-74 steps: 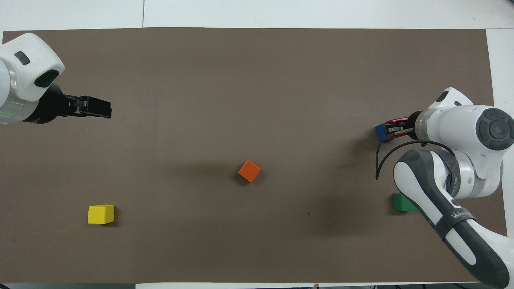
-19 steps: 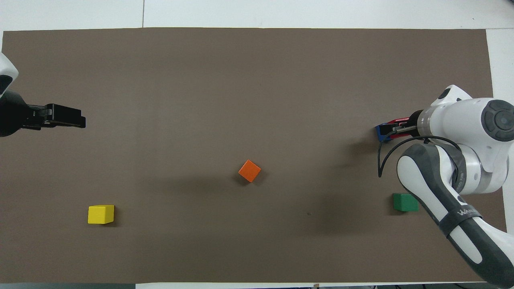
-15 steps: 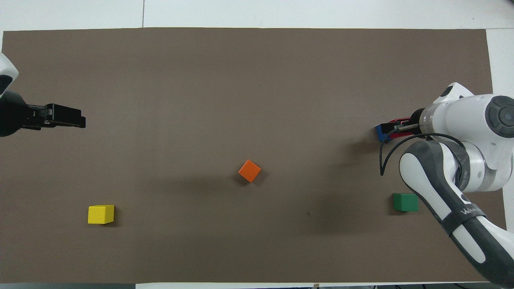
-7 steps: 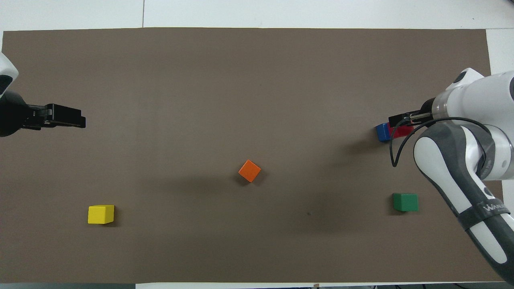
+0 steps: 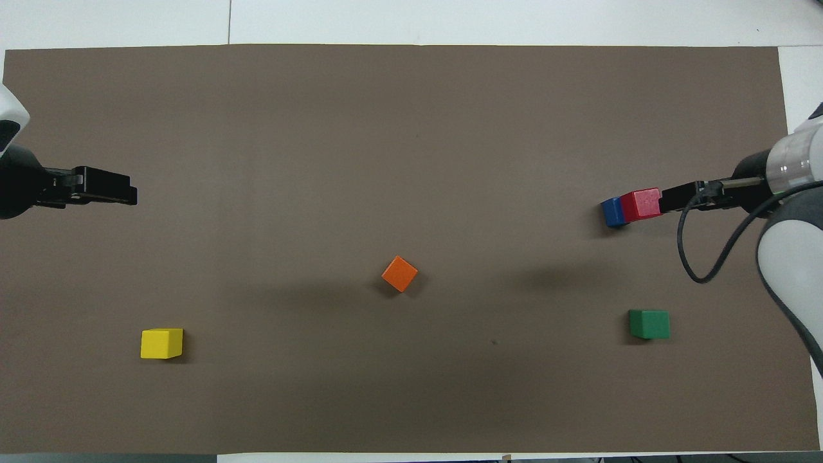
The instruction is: Transfer red block to right arm and stack on blue block
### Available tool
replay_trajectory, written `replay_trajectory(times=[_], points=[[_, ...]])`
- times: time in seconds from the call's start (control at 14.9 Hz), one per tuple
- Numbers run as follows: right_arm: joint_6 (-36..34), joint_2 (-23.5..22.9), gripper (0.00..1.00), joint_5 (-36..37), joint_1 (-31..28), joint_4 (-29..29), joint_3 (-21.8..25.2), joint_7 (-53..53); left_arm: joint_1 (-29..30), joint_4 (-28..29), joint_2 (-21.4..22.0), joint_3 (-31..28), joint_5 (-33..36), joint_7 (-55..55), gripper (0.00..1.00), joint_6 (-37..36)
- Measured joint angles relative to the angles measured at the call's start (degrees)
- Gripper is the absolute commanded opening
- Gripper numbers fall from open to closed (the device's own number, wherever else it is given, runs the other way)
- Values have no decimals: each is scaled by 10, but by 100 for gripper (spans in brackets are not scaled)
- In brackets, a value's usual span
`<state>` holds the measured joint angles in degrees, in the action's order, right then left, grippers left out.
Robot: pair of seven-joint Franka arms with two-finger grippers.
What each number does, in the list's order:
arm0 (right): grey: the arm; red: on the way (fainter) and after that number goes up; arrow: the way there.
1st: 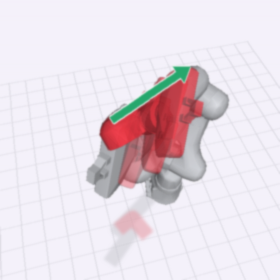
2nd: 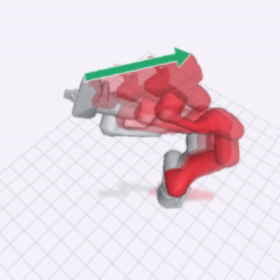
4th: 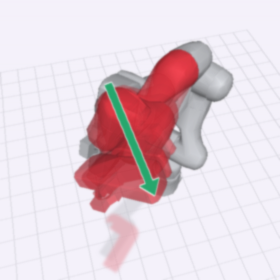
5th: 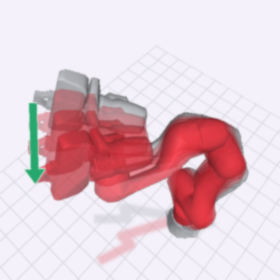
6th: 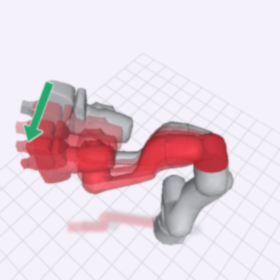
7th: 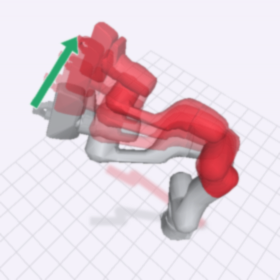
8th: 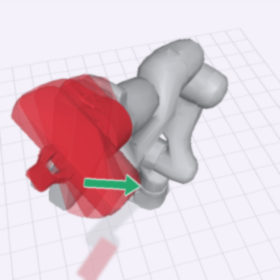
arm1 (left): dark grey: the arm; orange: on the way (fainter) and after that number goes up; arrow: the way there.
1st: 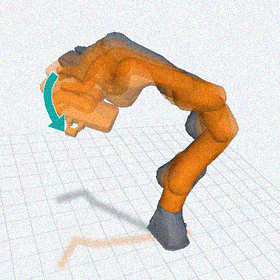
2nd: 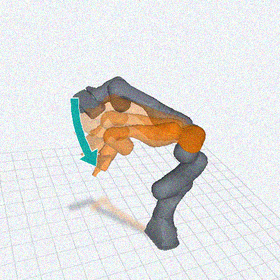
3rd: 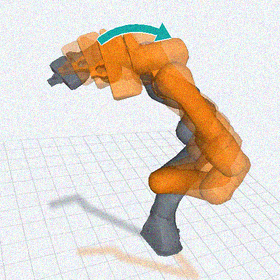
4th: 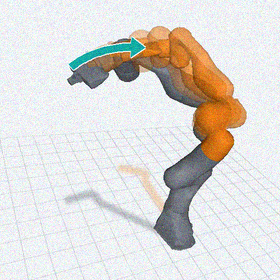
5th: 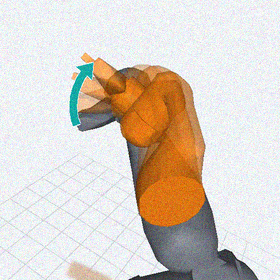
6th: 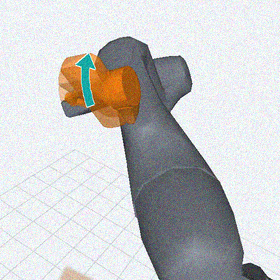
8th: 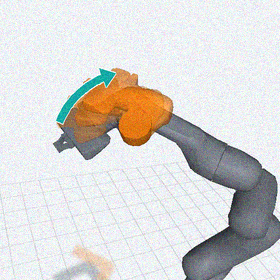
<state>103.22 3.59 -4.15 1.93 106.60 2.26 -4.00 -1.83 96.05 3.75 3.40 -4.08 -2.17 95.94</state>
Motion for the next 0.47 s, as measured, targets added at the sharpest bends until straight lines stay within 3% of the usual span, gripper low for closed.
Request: replay_trajectory(times=[0.2, 0.47], points=[[-78, 34, 100, 0, 0, -23, 1, 1, 0, 0, 0, 0, 0, 0, 100, 0], [-154, 41, 100, 12, -1, -64, 5, 1, 0, 0, 0, 0, 0, 0, 100, 0]])
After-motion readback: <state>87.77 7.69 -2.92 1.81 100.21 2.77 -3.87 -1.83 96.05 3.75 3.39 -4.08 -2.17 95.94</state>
